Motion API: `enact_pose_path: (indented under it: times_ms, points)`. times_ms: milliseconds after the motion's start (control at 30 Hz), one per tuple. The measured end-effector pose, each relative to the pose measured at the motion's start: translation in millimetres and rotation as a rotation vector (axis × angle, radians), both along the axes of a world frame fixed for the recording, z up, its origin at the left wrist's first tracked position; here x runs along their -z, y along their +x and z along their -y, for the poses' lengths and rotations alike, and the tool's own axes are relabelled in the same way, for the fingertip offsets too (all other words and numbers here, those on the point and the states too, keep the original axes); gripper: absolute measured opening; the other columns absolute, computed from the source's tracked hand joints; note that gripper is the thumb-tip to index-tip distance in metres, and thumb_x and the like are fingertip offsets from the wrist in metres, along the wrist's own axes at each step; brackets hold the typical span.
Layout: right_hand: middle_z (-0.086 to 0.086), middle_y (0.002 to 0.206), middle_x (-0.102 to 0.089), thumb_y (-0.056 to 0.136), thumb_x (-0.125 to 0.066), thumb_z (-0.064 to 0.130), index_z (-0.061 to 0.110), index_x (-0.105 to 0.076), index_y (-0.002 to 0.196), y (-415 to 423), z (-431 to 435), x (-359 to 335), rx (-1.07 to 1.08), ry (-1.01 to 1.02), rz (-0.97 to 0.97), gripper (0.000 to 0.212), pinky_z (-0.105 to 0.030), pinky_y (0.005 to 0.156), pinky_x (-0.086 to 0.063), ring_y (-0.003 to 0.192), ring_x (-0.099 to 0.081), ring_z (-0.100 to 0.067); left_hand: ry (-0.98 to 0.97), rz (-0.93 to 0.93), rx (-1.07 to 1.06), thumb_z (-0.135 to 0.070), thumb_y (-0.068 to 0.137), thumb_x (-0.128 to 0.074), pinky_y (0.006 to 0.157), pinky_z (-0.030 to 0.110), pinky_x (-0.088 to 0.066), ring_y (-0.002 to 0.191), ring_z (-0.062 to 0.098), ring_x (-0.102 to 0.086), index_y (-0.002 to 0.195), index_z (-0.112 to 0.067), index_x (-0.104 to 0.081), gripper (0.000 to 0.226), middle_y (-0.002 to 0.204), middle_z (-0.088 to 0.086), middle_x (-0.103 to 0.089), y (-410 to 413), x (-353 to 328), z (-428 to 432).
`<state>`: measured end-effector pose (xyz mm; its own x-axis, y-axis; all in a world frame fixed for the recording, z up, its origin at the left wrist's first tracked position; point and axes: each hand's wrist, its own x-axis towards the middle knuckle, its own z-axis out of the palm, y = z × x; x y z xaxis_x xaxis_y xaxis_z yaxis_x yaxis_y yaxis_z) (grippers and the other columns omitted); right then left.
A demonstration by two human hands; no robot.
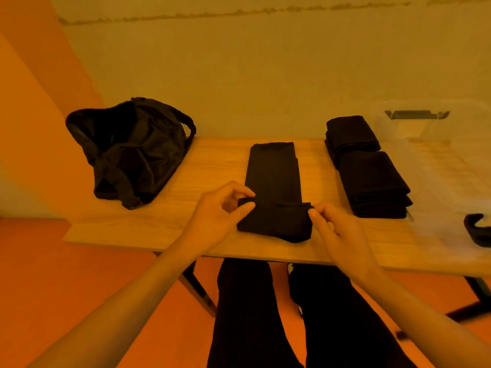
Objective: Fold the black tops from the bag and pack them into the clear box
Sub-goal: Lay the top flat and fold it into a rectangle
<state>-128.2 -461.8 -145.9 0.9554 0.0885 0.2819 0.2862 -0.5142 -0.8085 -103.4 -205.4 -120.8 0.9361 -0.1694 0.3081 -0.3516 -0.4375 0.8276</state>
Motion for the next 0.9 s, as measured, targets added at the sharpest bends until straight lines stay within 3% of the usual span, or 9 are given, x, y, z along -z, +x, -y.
enact_pose_path:
  times_ms: [67,200,267,367,533,667,733,800,900]
  points:
    - [-0.009,0.072,-0.063,0.103,-0.051,0.029,0.017,-0.065,0.086,23.8,-7.1,-2.2,0.097,0.012,-0.131,0.025,-0.03,0.056,-0.046,0.065,-0.061,-0.02,-0.035,-0.102,-0.057,-0.019,0.092,-0.073,0.075,0.023,-0.054,0.086,0.011,-0.066,0.1,-0.031,-0.07,0.015,0.099,-0.011,-0.07,24.6,0.1,6.0]
    - [-0.01,0.074,-0.064,0.105,-0.049,0.029,0.019,-0.063,0.088,62.8,-16.5,5.4,0.173,-0.069,-0.287,0.024,-0.028,0.054,-0.05,0.065,-0.063,-0.022,-0.023,-0.248,-0.16,-0.019,0.094,-0.071,0.072,0.028,-0.053,0.088,0.013,-0.068,0.1,-0.025,-0.07,0.009,0.093,0.001,-0.068,63.4,13.5,15.0]
    - [-0.007,0.071,-0.06,0.106,-0.047,0.031,0.017,-0.063,0.093,74.5,-19.5,9.2,0.185,-0.127,-0.338,0.024,-0.034,0.056,-0.05,0.065,-0.062,-0.023,0.016,-0.311,-0.181,-0.019,0.095,-0.071,0.066,0.029,-0.054,0.081,0.014,-0.069,0.102,-0.023,-0.069,0.008,0.088,0.004,-0.068,77.3,22.4,16.8]
    - [-0.001,0.07,-0.057,0.106,-0.046,0.032,0.02,-0.062,0.095,86.4,-21.2,12.7,0.208,-0.187,-0.4,0.023,-0.024,0.053,-0.041,0.06,-0.054,-0.012,0.044,-0.402,-0.202,-0.019,0.095,-0.071,0.049,0.029,-0.046,0.061,0.015,-0.063,0.096,-0.021,-0.068,0.004,0.075,0.003,-0.065,93.2,35.1,15.9]
    - [0.0,0.067,-0.056,0.106,-0.047,0.032,0.019,-0.061,0.09,93.4,-23.7,13.6,0.259,-0.292,-0.397,0.024,-0.021,0.05,-0.034,0.057,-0.053,-0.01,0.149,-0.362,-0.242,-0.022,0.094,-0.071,0.061,0.022,-0.042,0.068,0.005,-0.06,0.094,-0.02,-0.071,0.002,0.074,-0.004,-0.066,104.4,39.9,16.4]
    - [0.002,0.068,-0.058,0.105,-0.048,0.03,0.018,-0.061,0.091,91.2,-25.9,12.0,0.283,-0.355,-0.355,0.023,-0.021,0.049,-0.036,0.059,-0.056,-0.009,0.134,-0.38,-0.247,-0.028,0.093,-0.073,0.062,0.024,-0.045,0.075,0.009,-0.065,0.092,-0.022,-0.07,0.007,0.081,-0.004,-0.07,105.6,41.6,18.9]
    - [0.003,0.067,-0.058,0.106,-0.047,0.03,0.018,-0.061,0.095,89.5,-26.7,9.6,0.284,-0.398,-0.321,0.021,-0.023,0.048,-0.039,0.058,-0.056,-0.009,0.17,-0.342,-0.272,-0.035,0.096,-0.068,0.06,0.019,-0.042,0.075,0.007,-0.064,0.092,-0.023,-0.067,0.013,0.08,-0.007,-0.068,103.9,39.2,20.0]
    - [0.003,0.064,-0.057,0.105,-0.045,0.034,0.017,-0.059,0.099,85.4,-27.0,6.5,0.306,-0.427,-0.25,0.023,-0.028,0.046,-0.044,0.054,-0.055,-0.01,0.337,-0.187,-0.339,-0.043,0.1,-0.059,0.06,0.013,-0.037,0.075,0.005,-0.059,0.096,-0.025,-0.064,0.019,0.087,-0.011,-0.063,94.1,32.5,18.3]
    - [0.005,0.078,-0.059,0.104,-0.043,0.039,0.017,-0.06,0.106,72.9,-29.6,-0.5,0.342,-0.543,0.039,0.028,-0.026,0.047,-0.04,0.064,-0.055,-0.009,0.468,0.092,-0.354,-0.044,0.104,-0.048,0.072,0.022,-0.044,0.092,0.011,-0.056,0.113,-0.018,-0.064,0.031,0.112,-0.002,-0.058,61.6,23.5,16.4]
